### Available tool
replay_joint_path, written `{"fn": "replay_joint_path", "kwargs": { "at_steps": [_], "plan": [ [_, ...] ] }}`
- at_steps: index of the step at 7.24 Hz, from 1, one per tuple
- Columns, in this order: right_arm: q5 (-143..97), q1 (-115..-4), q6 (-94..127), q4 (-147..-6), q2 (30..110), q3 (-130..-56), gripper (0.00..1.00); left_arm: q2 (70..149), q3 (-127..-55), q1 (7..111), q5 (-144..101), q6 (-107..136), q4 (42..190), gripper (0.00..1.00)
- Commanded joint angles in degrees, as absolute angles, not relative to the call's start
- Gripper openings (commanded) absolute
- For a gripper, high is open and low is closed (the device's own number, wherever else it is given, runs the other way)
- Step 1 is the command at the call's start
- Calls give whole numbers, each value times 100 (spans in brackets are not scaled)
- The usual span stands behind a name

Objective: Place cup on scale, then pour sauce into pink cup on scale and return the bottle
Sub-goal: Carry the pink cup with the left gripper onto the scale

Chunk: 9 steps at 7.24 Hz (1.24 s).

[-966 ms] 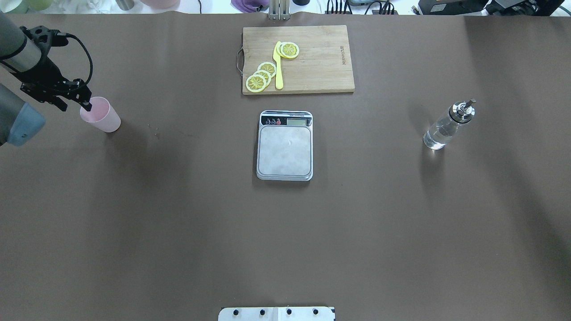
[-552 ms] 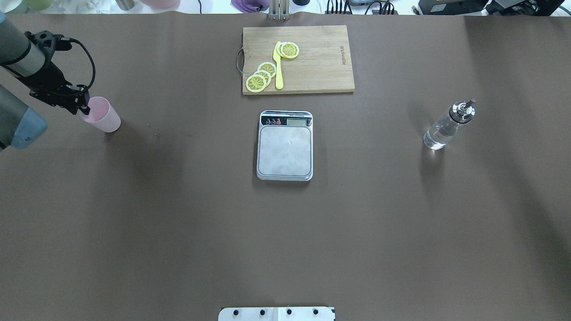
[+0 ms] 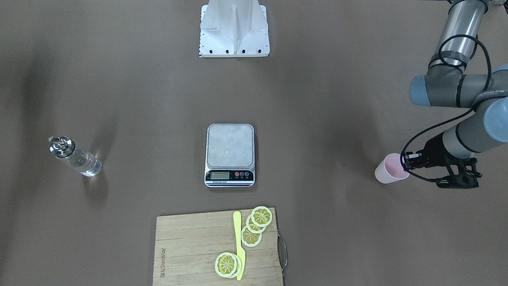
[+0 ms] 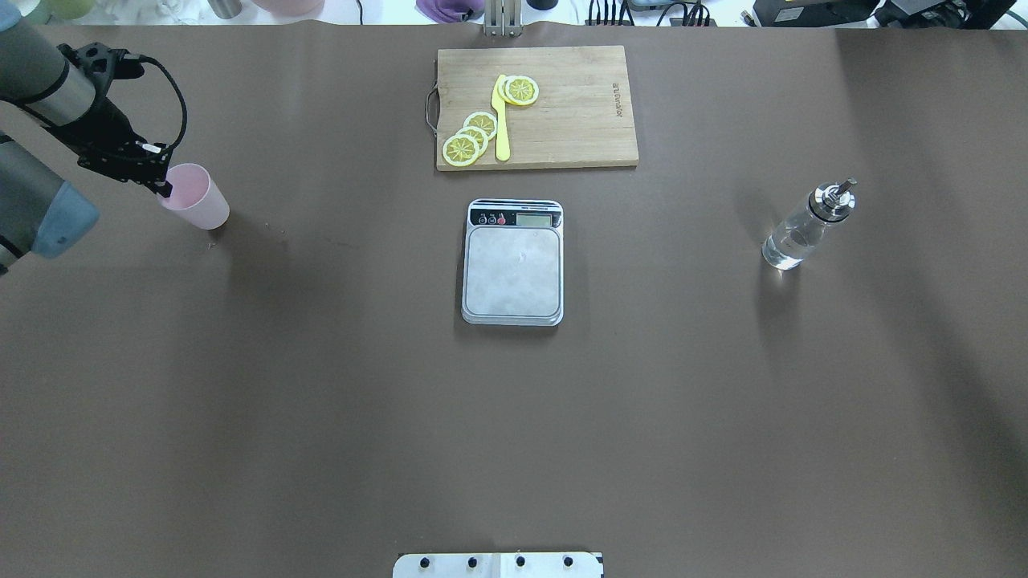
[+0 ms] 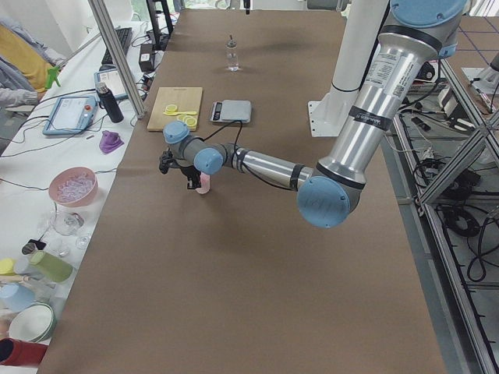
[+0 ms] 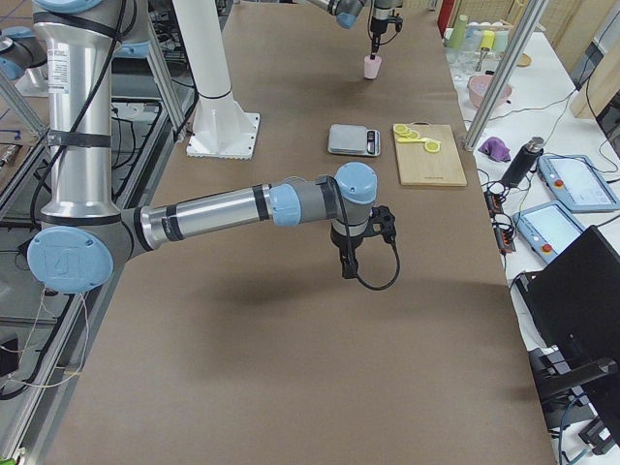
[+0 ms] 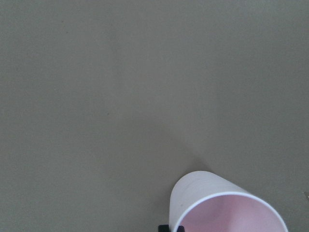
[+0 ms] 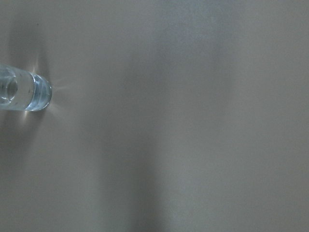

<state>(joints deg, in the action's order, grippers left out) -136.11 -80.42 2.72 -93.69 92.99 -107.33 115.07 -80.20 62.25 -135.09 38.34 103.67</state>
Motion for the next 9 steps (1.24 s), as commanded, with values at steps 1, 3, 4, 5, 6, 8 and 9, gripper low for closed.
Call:
{"fn": "replay_joint_path", "kwargs": {
  "at_steps": [1,3,4,5,6,8,9],
  "plan": [
    [-13614,-8042,272,-9369,9290,-10740,100,12205,-8444,5979,-13667,5065,10056,0],
    [-13623,-8042,272,-9378,9299,-10758,100,13257,-8482,5111,-12787,6165,9538,0],
    [-13623,-8042,272,-9369,9299,-10767,100,13776,-8447,4785,-12692,6370,9005,0],
    [-13623,-8042,272,-9378,9299,-10749,100,14094,-8394,4686,-12613,6389,8704,0],
    [-13640,-8042,281,-9378,9299,-10758,100,14167,-8385,4319,-12177,6607,8745,0],
    [-13649,-7998,273,-9378,9299,-10767,100,14395,-8202,3974,-11874,6750,8771,0],
    [-13658,-7981,281,-9378,9299,-10767,100,14414,-8148,3886,-11874,6785,8780,0]
  ]
}}
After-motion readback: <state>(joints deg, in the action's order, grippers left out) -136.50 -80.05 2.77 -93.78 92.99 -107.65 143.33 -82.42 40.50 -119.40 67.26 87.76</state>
